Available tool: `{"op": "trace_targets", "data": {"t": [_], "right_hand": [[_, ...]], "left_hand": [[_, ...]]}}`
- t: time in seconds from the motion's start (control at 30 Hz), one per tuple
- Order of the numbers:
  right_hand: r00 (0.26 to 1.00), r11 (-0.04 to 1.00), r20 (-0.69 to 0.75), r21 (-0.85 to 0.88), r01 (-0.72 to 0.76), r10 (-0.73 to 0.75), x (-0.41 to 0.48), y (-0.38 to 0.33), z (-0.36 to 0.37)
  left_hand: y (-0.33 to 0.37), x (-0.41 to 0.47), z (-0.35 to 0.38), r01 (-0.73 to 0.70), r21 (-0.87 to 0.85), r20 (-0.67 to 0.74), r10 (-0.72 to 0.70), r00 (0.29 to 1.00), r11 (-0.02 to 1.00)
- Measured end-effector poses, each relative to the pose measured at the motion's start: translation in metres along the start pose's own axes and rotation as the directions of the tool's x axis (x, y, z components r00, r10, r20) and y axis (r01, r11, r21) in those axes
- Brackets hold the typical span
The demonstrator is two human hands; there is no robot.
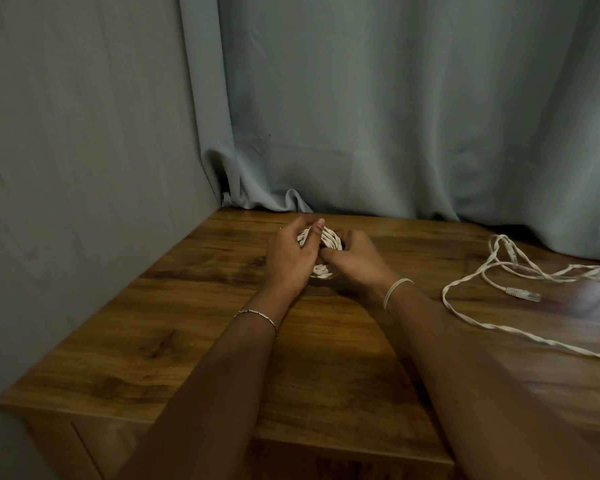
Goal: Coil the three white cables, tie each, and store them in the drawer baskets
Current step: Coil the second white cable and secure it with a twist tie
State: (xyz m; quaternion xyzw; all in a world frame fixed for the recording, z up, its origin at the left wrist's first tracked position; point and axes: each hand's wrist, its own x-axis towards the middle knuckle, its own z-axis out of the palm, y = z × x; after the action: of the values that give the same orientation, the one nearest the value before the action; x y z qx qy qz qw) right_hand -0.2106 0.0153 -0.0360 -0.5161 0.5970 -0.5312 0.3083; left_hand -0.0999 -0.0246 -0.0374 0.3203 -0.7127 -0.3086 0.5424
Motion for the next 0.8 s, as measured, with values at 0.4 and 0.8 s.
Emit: {"op": "trace_targets", "data": {"t": [0.4,0.8], "right_hand": [[0.981,0.957,0.091,0.221,-0.188,0.172,-0.003,-0.004,-0.003],[0.993,0.887,0.117,0.454,-0.081,0.030,-0.008,-0.009,-0.004]], "left_hand": [[-0.005,0.008,-0.001,0.095,0.039,-0.059,-0.092,0.994,0.995],[-0.005,0.013,-0.004,0.274,-0.286,-0.081,-0.309,0.948,0.918]]}}
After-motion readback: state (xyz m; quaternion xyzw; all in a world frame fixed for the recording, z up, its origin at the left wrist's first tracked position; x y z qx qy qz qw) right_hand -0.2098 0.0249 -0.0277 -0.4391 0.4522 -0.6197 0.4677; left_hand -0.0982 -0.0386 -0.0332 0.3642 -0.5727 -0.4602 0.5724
